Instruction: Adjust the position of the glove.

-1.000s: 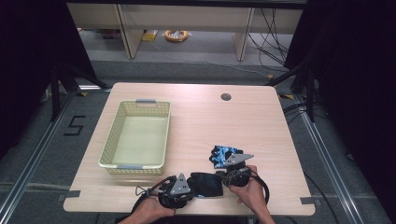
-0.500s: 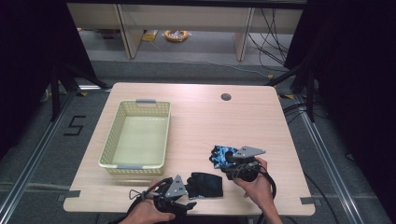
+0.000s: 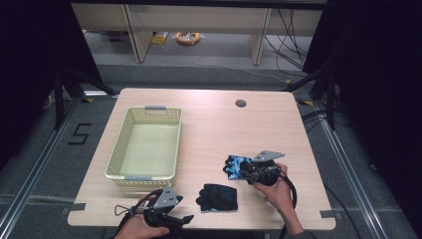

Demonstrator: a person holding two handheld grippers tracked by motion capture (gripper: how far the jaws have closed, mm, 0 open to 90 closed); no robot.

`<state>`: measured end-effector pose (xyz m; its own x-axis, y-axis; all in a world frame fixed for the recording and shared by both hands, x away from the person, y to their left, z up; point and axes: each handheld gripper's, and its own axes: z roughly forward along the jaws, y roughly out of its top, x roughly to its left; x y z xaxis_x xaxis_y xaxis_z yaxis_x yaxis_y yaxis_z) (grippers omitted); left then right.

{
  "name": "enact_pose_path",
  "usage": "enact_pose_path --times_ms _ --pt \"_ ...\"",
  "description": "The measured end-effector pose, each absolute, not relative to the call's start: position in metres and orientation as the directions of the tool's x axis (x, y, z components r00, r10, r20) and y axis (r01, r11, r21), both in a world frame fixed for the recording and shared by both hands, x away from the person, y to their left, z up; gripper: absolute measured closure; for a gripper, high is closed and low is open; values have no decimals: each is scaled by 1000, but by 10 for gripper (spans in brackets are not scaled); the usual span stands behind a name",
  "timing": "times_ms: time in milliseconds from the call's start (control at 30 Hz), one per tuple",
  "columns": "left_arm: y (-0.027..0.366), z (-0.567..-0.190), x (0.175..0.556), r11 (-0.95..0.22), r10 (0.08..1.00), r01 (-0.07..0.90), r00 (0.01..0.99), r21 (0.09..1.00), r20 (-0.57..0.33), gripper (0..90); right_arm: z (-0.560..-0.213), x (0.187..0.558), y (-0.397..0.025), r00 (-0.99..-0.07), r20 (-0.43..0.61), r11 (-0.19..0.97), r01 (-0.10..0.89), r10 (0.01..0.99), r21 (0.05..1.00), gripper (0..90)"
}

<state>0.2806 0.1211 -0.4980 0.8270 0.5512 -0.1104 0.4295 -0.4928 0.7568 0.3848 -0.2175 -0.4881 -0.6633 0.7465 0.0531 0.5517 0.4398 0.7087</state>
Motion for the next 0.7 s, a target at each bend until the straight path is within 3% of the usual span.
enact_pose_path --times_ms 600,633,700 --pt "133 -507 279 -484 561 446 819 753 -125 276 -503 396 -213 -677 106 461 599 729 655 673" --pt "133 -508 279 -481 567 458 813 748 -133 276 -502 395 -213 -671 112 458 609 733 648 726" --pt "135 -507 281 -503 554 434 826 747 -107 276 -502 395 -213 -670 109 460 610 735 645 748"
